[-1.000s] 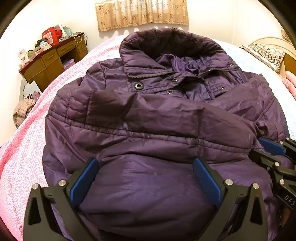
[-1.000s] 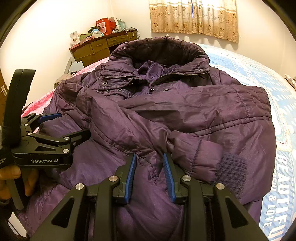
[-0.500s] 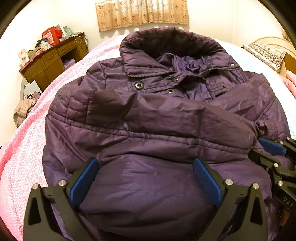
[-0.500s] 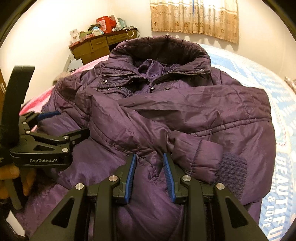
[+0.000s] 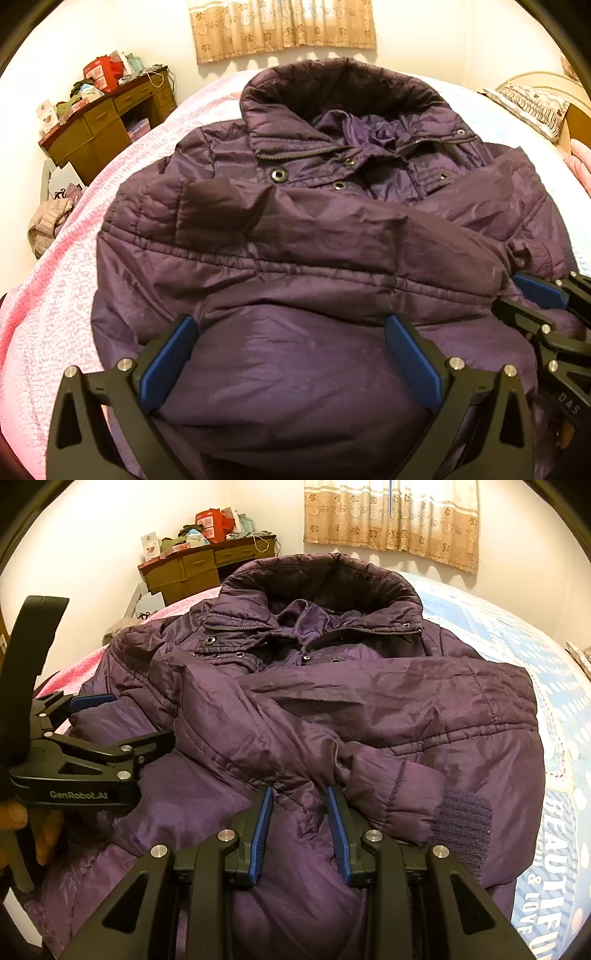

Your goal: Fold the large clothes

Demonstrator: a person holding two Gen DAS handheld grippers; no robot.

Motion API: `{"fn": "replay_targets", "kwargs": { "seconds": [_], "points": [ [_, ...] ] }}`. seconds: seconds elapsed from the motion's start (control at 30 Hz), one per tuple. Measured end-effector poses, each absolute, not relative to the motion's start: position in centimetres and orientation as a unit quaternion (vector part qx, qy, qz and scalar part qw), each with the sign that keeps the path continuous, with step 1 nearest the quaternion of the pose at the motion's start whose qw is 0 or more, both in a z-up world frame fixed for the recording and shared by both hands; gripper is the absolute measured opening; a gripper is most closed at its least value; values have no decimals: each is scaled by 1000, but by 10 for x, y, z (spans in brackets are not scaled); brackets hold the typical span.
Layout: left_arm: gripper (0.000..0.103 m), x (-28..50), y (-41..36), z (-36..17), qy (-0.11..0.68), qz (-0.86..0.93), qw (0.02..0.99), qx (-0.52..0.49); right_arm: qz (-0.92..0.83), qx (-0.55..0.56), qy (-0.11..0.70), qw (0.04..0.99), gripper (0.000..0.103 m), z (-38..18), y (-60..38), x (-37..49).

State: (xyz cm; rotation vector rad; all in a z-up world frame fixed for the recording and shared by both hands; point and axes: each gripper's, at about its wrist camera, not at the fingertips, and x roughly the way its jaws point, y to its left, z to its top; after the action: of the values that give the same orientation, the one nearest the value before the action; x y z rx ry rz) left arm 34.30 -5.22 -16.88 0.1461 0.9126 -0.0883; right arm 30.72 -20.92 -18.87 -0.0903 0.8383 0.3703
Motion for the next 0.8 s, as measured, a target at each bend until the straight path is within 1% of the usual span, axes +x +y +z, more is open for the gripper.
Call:
{"fn": "replay_targets", "kwargs": {
  "seconds": [0.13,0.2,0.23,0.27,0.33,0.47,0.57,0.8],
  "points": [
    [103,326,-43,-142,429,-78,899,49,226,-22,416,881,35,-167,-223,308],
    [103,322,-40,-123,416,-98,903,39,245,-2,396,885,44,-146,-233,308],
    [103,322,-38,-111,403,-108,908,35,247,2,382,891,52,-135,-238,310],
    [103,325,-36,-101,393,-112,912,33,246,7,362,899,58,-122,-245,314],
    [103,339,-28,-82,374,-111,920,24,240,15,347,906,62,-107,-255,327],
    [103,389,-12,-65,356,-80,931,34,196,35,355,913,62,-93,-278,377],
    [103,433,-3,-67,368,-59,927,33,185,71,372,907,62,-90,-296,421],
    [103,506,11,-70,380,-50,923,-23,170,132,386,897,62,-84,-308,510]
  ]
}}
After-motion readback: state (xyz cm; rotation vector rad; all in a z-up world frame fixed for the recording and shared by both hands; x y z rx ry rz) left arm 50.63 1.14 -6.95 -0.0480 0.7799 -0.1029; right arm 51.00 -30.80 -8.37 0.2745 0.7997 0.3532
